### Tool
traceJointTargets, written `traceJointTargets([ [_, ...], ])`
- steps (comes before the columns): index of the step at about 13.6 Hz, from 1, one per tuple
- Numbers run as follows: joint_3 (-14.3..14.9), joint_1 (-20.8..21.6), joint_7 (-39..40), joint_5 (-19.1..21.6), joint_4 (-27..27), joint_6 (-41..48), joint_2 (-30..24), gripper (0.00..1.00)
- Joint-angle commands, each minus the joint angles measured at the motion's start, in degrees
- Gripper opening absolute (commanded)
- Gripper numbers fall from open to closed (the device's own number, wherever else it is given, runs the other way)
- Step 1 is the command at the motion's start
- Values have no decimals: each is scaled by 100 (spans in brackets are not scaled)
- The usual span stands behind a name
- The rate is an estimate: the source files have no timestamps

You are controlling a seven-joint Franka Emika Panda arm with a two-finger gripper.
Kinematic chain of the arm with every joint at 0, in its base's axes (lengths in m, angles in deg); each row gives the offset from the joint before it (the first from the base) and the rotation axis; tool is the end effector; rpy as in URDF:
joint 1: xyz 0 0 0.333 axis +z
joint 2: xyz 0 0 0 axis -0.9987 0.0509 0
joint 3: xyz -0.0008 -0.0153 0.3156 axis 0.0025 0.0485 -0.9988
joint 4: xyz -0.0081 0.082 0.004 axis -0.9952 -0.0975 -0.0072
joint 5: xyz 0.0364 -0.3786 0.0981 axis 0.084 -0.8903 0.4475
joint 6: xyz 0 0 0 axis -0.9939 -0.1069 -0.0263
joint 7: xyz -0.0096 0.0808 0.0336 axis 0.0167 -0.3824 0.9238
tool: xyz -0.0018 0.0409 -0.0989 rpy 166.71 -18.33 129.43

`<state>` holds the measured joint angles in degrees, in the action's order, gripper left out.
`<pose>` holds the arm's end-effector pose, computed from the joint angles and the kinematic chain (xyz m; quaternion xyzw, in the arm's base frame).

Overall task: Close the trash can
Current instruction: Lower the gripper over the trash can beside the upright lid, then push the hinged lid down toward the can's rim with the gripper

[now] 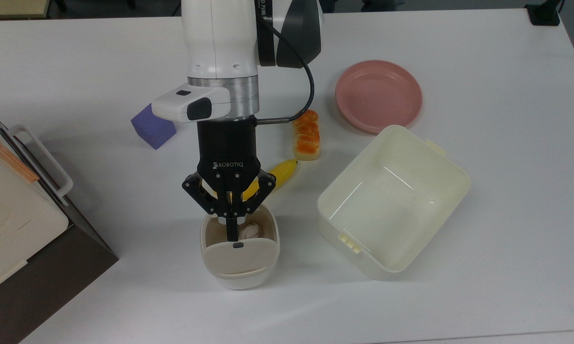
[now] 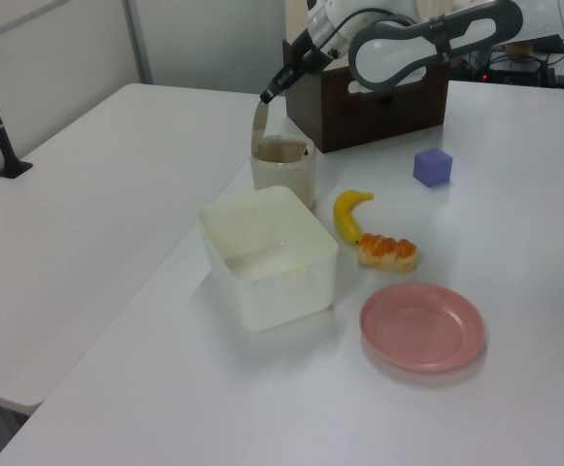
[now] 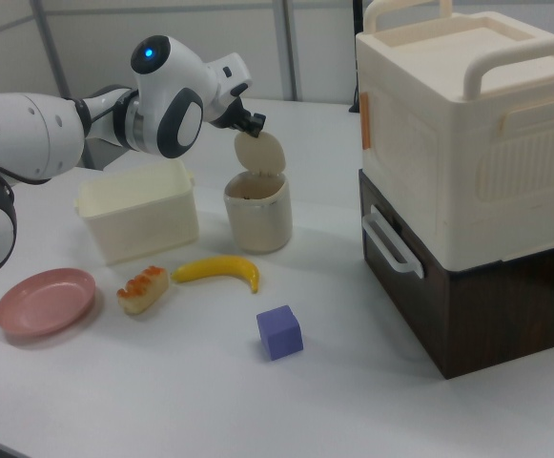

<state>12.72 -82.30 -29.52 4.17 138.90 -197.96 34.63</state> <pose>0.7637 0.0189 0.4955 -0.9168 0.0044 -0.3989 0.0161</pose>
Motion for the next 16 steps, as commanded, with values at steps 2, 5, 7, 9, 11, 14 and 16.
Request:
traceJointTargets([
  [2, 81, 110, -193, -144, -80, -94, 50, 0],
  [5, 107, 93, -387, -153, -176, -94, -38, 0],
  [7, 107, 75, -395, -153, -308, -102, 5, 0],
  [9, 107, 66, -395, -162, -309, -198, 5, 0],
  [11, 116, 92, -395, -170, -309, -400, 119, 0],
  [14, 116, 93, -395, -276, -318, -515, 304, 0],
  [16, 116, 101, -387, -285, -318, -638, 348, 0],
])
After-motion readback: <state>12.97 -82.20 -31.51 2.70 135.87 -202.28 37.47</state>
